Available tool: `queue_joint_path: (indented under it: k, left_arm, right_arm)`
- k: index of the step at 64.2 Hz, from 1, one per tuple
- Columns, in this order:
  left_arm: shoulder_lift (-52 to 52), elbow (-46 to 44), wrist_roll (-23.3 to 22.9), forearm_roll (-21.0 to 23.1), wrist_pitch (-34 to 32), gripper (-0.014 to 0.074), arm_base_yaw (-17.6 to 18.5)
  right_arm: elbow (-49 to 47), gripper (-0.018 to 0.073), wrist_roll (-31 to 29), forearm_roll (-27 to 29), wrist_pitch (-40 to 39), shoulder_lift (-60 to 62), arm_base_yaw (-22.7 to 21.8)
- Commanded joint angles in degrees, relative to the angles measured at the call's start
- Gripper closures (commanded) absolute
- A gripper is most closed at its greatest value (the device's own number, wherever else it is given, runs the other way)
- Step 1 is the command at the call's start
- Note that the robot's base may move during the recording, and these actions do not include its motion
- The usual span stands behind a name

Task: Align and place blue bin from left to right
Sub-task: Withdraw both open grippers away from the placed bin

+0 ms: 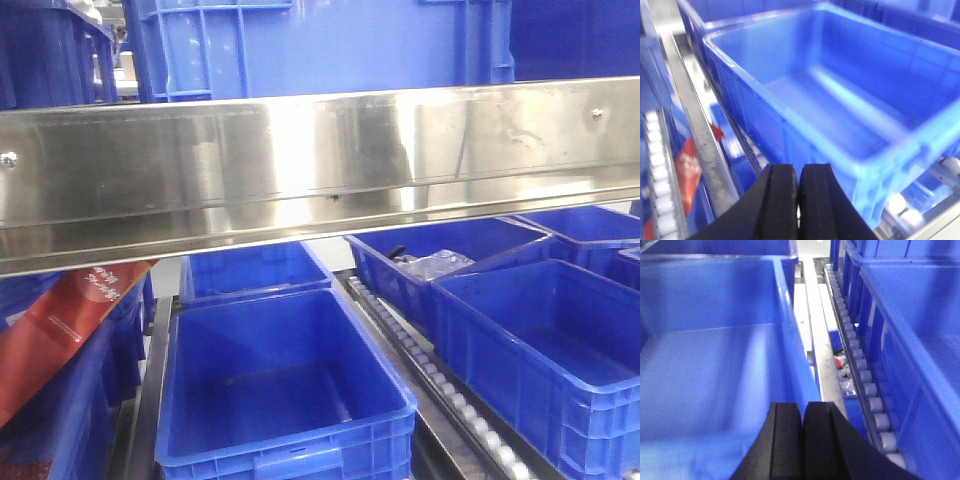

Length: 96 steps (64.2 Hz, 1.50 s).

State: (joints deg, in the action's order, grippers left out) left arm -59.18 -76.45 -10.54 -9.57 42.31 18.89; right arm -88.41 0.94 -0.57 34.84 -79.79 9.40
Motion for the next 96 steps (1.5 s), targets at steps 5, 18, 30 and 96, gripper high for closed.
queue_joint_path:
  k: [5, 18, 30, 96]
  left_arm:
    - [8.54, 10.34, 0.07, -2.27, -6.9, 0.0594, 0.46]
    - [21.41, 21.23, 0.07, -3.58, -11.97, 0.0594, 0.46]
    - [33.75, 30.28, 0.07, -5.17, -15.0, 0.0594, 0.46]
    - [54.07, 45.83, 0.07, -2.91, -11.75, 0.0594, 0.46]
  right_arm:
    - [11.99, 0.0629, -0.59, -0.51, -10.44, 11.82, 0.02]
    - [23.78, 0.0629, -0.59, -0.51, -13.31, 27.18, 0.02]
    - [34.09, 0.0629, -0.59, -0.51, -13.52, 39.89, 0.02]
    - [62.75, 0.0629, -2.8, -0.84, -13.16, 72.48, 0.02]
